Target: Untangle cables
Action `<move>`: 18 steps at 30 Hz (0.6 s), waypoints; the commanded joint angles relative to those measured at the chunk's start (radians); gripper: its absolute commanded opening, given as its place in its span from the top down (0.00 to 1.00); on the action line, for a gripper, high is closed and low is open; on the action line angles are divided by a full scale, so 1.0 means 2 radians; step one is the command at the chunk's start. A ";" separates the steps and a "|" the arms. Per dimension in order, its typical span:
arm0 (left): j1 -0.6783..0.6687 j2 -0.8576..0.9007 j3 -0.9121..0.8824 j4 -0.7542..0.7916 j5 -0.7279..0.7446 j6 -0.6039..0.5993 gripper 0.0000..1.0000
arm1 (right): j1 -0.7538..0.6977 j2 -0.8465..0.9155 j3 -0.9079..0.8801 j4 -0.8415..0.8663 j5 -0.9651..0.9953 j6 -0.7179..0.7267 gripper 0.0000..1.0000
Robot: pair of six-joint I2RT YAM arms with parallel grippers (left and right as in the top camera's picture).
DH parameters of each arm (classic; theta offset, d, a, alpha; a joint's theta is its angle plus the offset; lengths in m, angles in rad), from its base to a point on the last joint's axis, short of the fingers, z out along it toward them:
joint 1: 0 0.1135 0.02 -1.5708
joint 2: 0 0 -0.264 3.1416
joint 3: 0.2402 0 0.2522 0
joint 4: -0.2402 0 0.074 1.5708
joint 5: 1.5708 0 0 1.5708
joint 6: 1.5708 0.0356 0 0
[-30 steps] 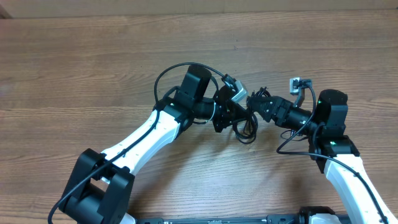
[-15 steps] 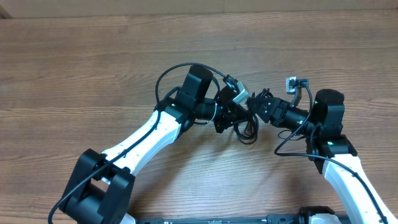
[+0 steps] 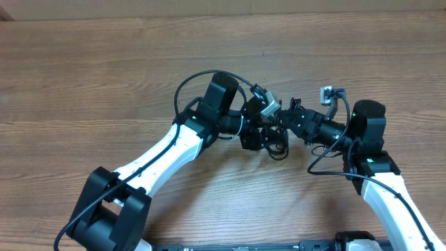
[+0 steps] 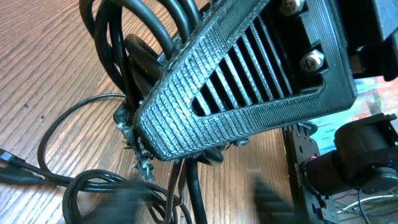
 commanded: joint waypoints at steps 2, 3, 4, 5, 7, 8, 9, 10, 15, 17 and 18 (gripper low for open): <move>-0.001 -0.014 0.007 -0.005 0.011 0.005 0.00 | 0.003 0.000 0.003 0.002 0.000 -0.014 0.60; 0.001 -0.014 0.007 -0.008 0.011 0.005 0.00 | 0.003 0.000 0.003 0.002 0.000 -0.014 0.60; 0.004 -0.014 0.007 -0.012 0.011 0.005 0.00 | 0.002 0.000 0.003 0.002 0.000 -0.014 0.60; 0.008 -0.014 0.007 -0.016 0.011 0.005 0.00 | 0.002 0.000 0.003 0.002 0.000 -0.015 0.60; 0.018 -0.014 0.007 -0.025 0.017 0.006 0.00 | 0.002 0.000 0.003 0.002 -0.003 -0.027 0.60; 0.025 -0.014 0.007 -0.028 0.031 0.009 0.00 | 0.002 0.000 0.003 0.001 -0.004 -0.031 0.60; 0.033 -0.015 0.007 -0.028 0.054 0.015 0.00 | 0.002 0.000 0.003 -0.001 -0.004 -0.037 0.60; 0.043 -0.015 0.007 -0.027 0.087 0.025 0.00 | 0.002 0.000 0.003 -0.003 -0.005 -0.042 0.60; 0.088 -0.015 0.007 -0.026 0.181 0.041 0.00 | 0.002 0.000 0.003 -0.012 -0.024 -0.083 0.57; 0.097 -0.015 0.007 -0.027 0.183 0.043 0.00 | 0.002 0.000 0.003 -0.012 -0.050 -0.112 0.57; 0.099 -0.015 0.007 -0.027 0.183 0.049 0.00 | 0.002 0.000 0.003 -0.012 -0.065 -0.128 0.56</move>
